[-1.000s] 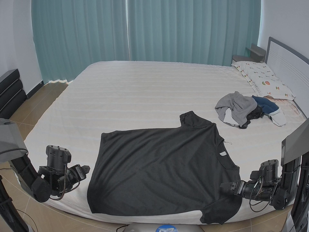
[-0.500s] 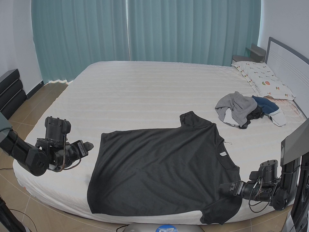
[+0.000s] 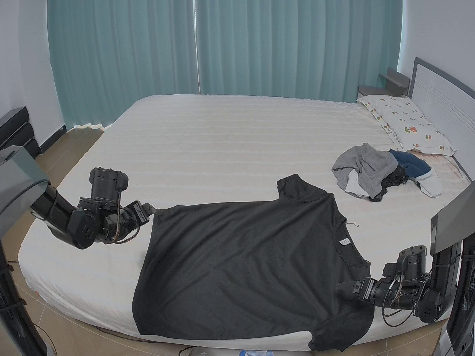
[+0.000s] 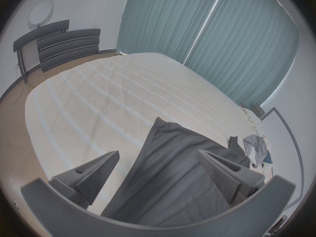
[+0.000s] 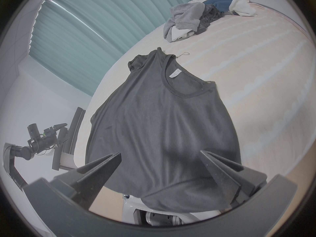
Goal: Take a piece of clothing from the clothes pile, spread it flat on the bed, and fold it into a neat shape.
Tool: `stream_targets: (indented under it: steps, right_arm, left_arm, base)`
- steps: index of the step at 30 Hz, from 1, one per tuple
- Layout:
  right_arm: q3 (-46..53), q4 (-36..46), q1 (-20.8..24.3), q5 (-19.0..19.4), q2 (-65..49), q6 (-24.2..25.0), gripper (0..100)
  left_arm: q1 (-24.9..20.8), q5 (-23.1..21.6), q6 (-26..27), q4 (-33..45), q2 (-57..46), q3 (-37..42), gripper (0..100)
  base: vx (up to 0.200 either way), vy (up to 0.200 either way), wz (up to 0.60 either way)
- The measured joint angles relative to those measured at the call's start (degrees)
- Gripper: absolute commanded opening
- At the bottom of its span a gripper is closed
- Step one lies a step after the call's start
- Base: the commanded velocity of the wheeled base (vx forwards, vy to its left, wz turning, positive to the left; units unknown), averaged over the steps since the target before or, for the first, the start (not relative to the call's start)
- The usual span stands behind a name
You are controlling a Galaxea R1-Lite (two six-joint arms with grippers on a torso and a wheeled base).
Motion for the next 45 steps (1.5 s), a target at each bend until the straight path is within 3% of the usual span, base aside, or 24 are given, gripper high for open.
stream_targets:
  steps: [22,28,44,45]
  right_arm:
    - [0.0,0.4,1.4,-0.1,0.1,0.3,100]
    - [0.0,0.4,1.5,-0.1,0.0,1.5,100]
    - [0.0,0.0,2.4,-0.1,0.0,1.8,100]
    - [0.0,0.0,2.5,-0.1,0.0,1.8,100]
  left_arm:
    - [3.0,-4.4,0.0,12.4,18.9,-29.0,100]
    - [3.4,-7.4,-0.3,13.9,24.5,-35.9,100]
    - [2.5,-6.9,-3.0,13.8,31.4,-43.1,100]
    - [2.6,-6.8,-3.1,13.8,31.6,-43.3,0]
  base:
    - [0.0,0.0,0.0]
    - [0.0,0.0,0.0]
    - [0.0,0.0,0.0]
    - [0.0,0.0,0.0]
